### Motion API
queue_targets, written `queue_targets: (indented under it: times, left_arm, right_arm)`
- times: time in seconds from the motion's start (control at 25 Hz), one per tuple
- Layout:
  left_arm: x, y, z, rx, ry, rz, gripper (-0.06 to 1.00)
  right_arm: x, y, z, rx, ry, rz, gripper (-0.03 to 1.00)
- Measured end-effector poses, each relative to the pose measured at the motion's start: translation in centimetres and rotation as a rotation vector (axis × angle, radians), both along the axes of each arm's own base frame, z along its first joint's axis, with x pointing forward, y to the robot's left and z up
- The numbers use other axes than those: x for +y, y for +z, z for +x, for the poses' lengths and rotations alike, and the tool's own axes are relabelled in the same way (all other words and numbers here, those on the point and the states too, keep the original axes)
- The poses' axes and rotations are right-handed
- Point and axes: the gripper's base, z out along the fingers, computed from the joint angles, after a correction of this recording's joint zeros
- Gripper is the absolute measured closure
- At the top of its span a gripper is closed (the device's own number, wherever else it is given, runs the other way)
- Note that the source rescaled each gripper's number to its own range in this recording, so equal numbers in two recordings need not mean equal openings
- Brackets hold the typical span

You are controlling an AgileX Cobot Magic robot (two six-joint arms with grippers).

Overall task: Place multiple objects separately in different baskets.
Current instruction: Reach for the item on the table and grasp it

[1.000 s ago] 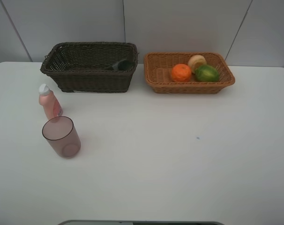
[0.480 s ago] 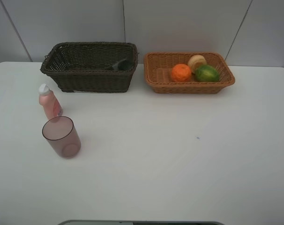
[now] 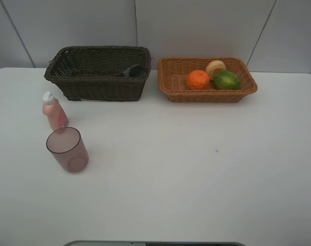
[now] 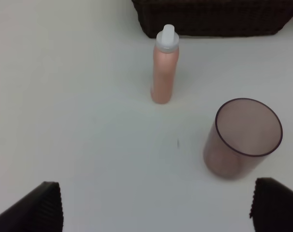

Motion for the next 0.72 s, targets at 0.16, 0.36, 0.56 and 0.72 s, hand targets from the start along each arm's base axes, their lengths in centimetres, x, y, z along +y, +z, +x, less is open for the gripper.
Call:
queue_targets:
  times: [0.16, 0.36, 0.56, 0.72]
  left_arm:
    - [-0.3, 1.1, 5.4, 0.094, 0.002, 0.006, -0.06]
    - [-0.7, 0.8, 12.7, 0.272, 0.002, 0.018, -0.06]
    - [-1.3, -0.6, 19.2, 0.406, -0.004, 0.026, -0.06]
    - [-2.5, -2.0, 23.3, 0.5, -0.038, 0.039, -0.06]
  right_arm:
    - [0.0, 0.0, 0.0, 0.0, 0.0, 0.0, 0.04]
    - [0.0, 0.0, 0.0, 0.0, 0.0, 0.0, 0.04]
    - [0.0, 0.0, 0.0, 0.0, 0.0, 0.0, 0.04]
    - [0.0, 0.0, 0.0, 0.0, 0.0, 0.0, 0.04]
